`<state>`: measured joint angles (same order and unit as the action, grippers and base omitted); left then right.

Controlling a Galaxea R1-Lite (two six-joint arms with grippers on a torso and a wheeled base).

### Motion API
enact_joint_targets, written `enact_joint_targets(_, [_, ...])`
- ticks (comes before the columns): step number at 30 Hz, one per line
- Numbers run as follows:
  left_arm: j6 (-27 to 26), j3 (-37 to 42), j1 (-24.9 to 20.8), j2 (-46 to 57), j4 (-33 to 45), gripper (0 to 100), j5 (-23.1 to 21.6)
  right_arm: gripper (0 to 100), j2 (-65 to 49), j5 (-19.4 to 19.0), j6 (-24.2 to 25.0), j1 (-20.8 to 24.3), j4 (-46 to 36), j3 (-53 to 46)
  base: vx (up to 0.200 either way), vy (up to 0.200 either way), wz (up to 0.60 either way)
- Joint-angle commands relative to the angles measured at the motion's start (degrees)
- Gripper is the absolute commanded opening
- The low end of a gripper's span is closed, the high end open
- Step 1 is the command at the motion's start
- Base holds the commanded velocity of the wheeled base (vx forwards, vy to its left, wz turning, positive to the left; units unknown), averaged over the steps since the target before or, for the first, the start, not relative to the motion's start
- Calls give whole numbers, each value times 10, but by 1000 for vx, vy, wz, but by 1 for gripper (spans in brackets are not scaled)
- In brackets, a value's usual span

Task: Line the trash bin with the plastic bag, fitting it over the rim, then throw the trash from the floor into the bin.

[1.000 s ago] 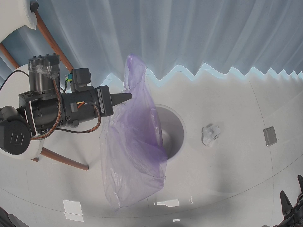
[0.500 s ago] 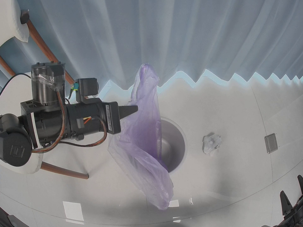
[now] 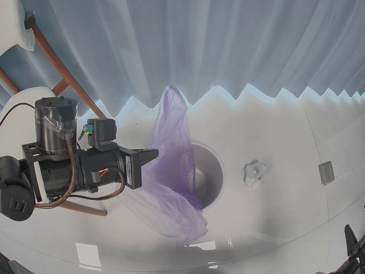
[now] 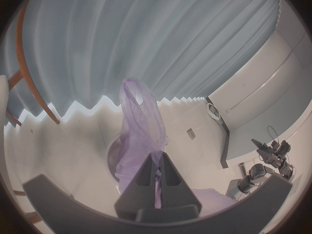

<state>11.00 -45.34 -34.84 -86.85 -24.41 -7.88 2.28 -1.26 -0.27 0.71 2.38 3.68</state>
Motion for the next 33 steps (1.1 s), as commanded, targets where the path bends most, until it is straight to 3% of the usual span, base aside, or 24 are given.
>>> enact_joint_targets(1, [-3,31,7,25,-5,0,-7,100,179,-71,13,44,14,116,0,0,0])
enact_joint_targets(7, [-30,31,7,19,-34,0,-26,100,348,-96,103,50,2,96,0,0,0])
enact_joint_targets(9, [-34,31,7,19,-34,0,-28,100,380,-111,101,55,1,92,0,0,0])
enact_joint_targets(13, [-35,32,8,20,-35,0,-28,100,455,-131,94,113,0,80,0,0,0])
enact_joint_targets(16, [-35,32,8,20,-35,0,-28,100,489,-130,84,155,3,80,0,0,0])
enact_joint_targets(18, [-34,33,8,20,-36,0,-28,100,543,-126,67,206,10,87,0,0,0])
enact_joint_targets(24, [-34,32,8,12,-51,0,-28,100,630,-109,62,274,23,83,0,0,0])
enact_joint_targets(29, [-35,42,8,17,-52,0,-29,100,695,-101,45,312,33,81,0,0,0])
enact_joint_targets(33, [-33,45,8,17,-52,0,-28,100,771,-101,41,333,98,88,0,0,0])
